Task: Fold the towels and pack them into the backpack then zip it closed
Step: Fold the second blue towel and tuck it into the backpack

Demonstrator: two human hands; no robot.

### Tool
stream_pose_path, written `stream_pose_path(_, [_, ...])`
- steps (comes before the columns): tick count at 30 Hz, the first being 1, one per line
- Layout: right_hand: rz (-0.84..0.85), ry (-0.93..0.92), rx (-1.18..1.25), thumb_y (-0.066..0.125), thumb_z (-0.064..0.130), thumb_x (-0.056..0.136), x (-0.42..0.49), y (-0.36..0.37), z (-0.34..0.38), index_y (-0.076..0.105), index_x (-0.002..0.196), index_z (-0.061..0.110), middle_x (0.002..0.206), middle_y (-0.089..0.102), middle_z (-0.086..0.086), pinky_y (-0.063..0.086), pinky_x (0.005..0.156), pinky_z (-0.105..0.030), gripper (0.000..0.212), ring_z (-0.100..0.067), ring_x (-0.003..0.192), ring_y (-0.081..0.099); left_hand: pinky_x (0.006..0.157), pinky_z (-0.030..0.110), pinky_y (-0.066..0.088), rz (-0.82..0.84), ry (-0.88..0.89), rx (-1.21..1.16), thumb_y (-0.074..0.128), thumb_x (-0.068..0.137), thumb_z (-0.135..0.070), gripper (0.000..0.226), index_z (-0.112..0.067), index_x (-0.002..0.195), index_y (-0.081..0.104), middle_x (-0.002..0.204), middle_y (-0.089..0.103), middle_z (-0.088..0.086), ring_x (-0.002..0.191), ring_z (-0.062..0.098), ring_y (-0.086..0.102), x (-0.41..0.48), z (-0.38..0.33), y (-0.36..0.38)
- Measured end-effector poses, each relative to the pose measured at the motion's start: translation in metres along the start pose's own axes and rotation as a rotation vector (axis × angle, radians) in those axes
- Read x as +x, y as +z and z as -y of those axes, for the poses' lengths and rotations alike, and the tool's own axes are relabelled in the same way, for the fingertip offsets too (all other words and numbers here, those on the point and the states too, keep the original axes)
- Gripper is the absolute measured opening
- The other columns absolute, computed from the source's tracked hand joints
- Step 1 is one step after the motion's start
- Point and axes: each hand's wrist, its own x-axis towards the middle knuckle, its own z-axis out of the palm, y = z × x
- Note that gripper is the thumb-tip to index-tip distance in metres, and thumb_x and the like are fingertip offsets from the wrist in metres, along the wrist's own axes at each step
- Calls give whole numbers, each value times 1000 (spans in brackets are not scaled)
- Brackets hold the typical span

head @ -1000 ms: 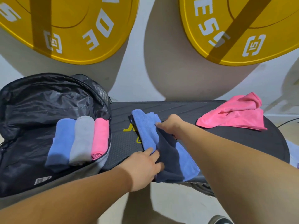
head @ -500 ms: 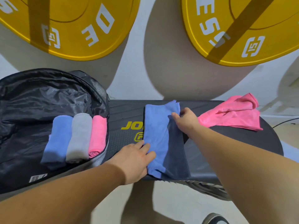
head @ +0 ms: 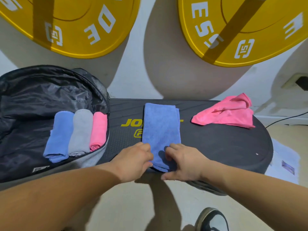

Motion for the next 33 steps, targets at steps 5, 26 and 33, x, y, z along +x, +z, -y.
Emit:
stream_pose_path(5, [-95, -127, -159, 69, 56, 83, -5, 13, -20, 51, 112, 19, 104, 55, 1, 47, 65, -38, 51, -24, 90, 54, 74, 31, 43, -32, -221, -361, 63, 97, -32, 16, -18, 91, 68, 85, 53, -5, 79, 13, 52, -2, 12, 6])
stream_pose_path(26, [-54, 305, 326, 57, 41, 98, 13, 8, -28, 56, 62, 25, 76, 43, 9, 44, 71, -30, 40, -17, 77, 51, 64, 37, 50, -46, 97, 62, 58, 96, -31, 16, -24, 83, 62, 85, 51, -4, 80, 18, 54, 3, 13, 12])
stream_pose_path(33, [-68, 560, 606, 75, 42, 88, 20, 7, -29, 62, 71, 22, 68, 61, 6, 37, 51, -20, 30, -6, 60, 53, 57, 32, 55, -96, -725, -812, 81, 83, -17, 20, -5, 86, 64, 67, 65, 5, 61, 20, 61, 18, 17, 12])
